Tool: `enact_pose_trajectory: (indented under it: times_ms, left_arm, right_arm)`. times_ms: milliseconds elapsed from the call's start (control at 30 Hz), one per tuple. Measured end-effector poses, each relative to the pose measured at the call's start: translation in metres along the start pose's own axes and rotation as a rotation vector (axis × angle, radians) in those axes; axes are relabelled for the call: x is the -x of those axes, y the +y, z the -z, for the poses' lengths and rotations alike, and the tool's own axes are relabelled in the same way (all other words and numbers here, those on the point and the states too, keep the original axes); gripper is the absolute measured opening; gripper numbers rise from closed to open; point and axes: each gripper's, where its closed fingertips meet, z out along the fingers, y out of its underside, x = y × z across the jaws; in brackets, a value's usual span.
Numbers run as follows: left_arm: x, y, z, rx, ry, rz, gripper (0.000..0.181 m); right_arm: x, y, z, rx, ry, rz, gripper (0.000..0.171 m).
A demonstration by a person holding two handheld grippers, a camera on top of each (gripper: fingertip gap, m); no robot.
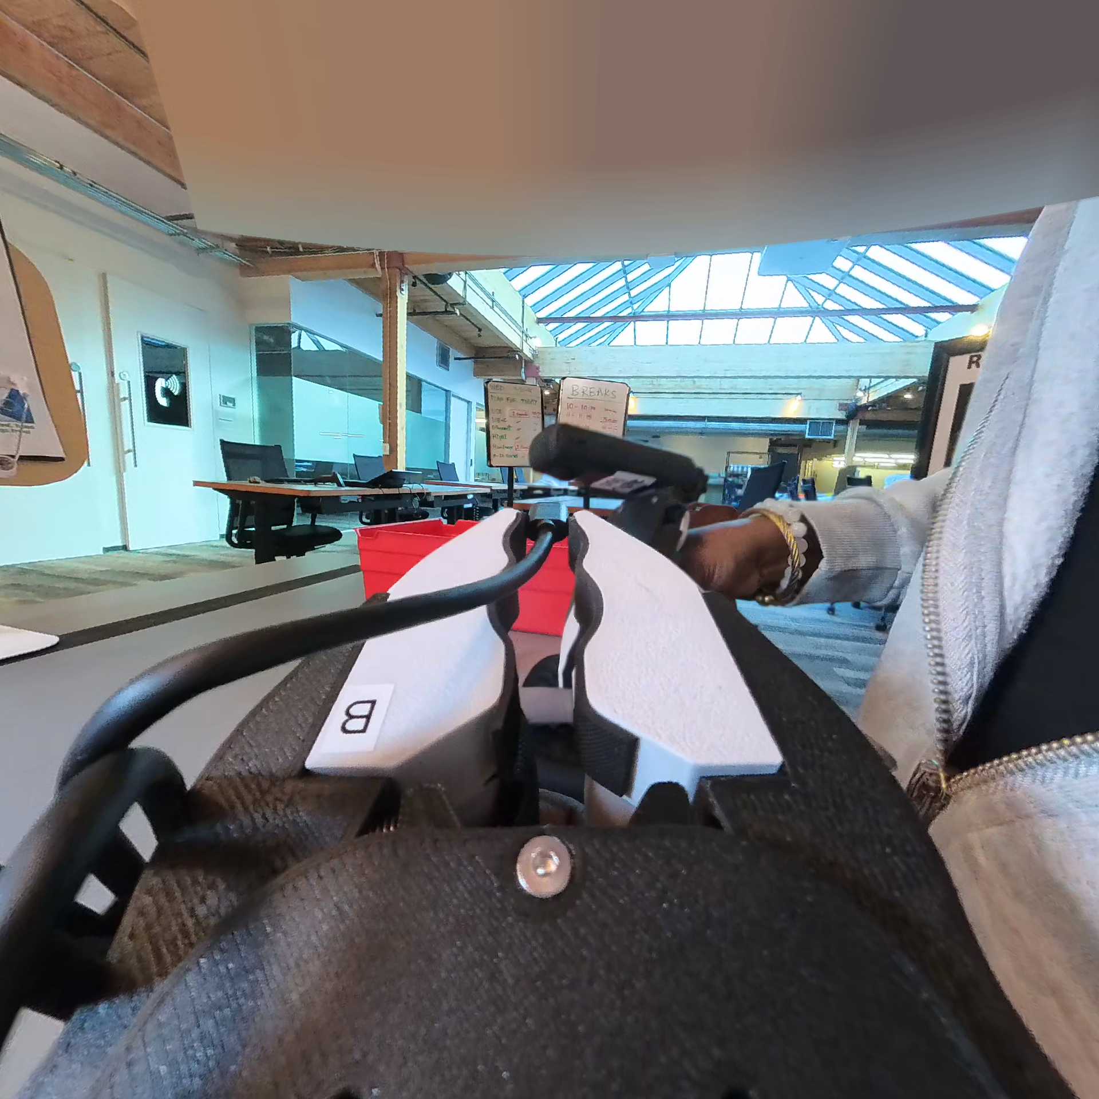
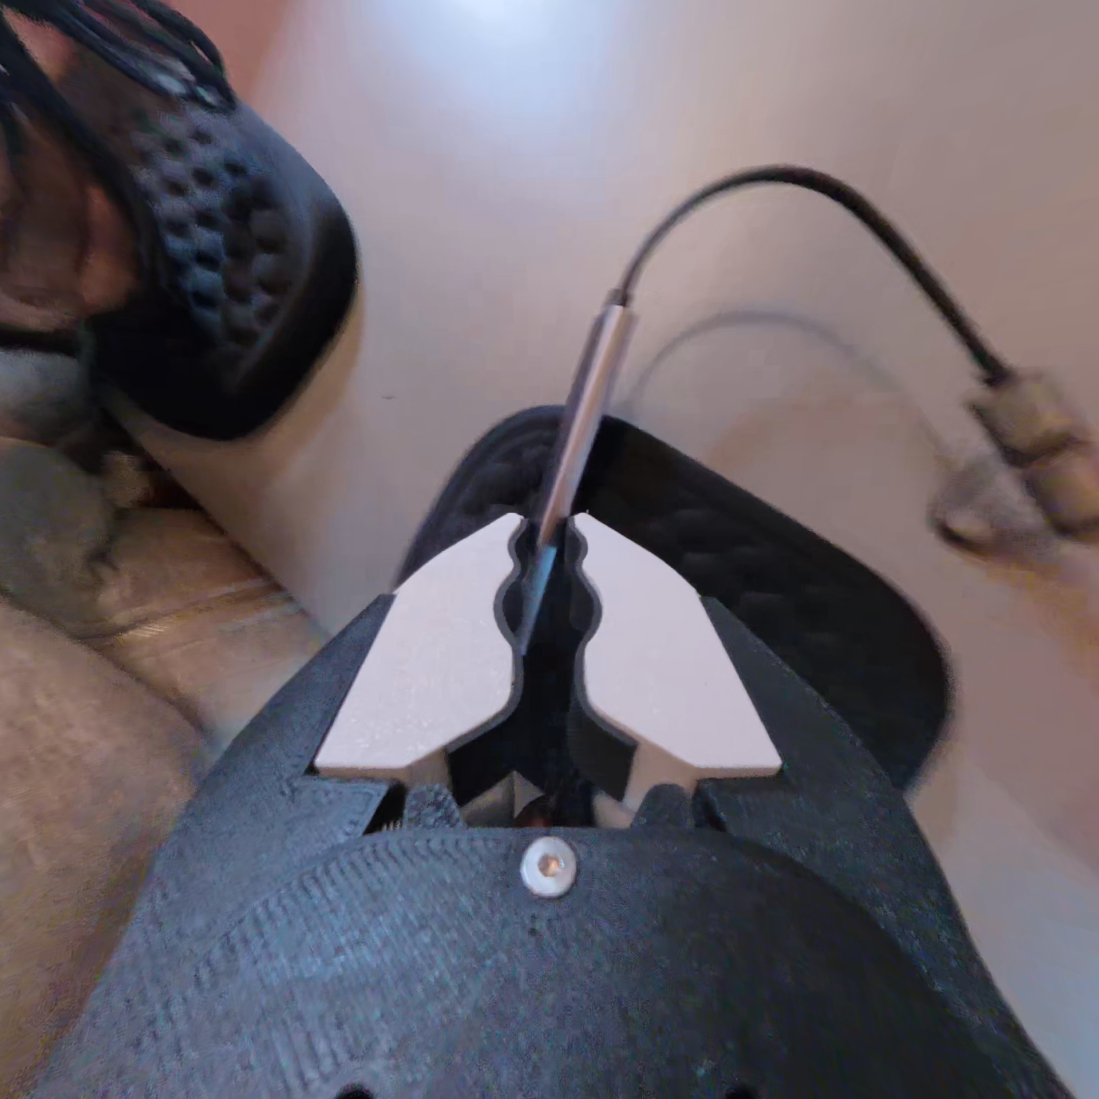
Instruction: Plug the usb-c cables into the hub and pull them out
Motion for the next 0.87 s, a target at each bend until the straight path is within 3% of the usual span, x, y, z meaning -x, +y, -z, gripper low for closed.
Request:
enact_pose_trajectory:
  times_ms: [100,200,500,600,767,867]
  left_arm:
    - [0.001,0.000,0.000,-0.001,-0.006,-0.008,0.014]
    - [0.001,0.000,0.000,-0.002,-0.009,-0.007,0.014]
    - [-0.001,0.004,-0.002,0.019,-0.002,-0.017,0.014]
    - [0.002,0.010,-0.004,0.058,-0.012,-0.001,0.014]
    - [0.003,0.021,-0.008,0.134,-0.028,-0.018,0.014]
    - [0.004,0.027,-0.011,0.174,-0.042,-0.022,0.014]
  right_arm:
    - [-0.024,0.010,0.016,0.142,0.302,0.335,0.009]
    - [-0.026,0.019,0.017,0.227,0.404,0.496,0.009]
    - [-0.030,0.029,0.003,0.324,0.223,0.385,0.010]
    - [-0.021,0.021,0.003,0.190,0.023,0.205,0.009]
    - [0.013,-0.041,0.030,-0.319,-0.628,-0.458,0.009]
    - [0.032,-0.057,0.038,-0.410,-0.870,-0.607,0.009]
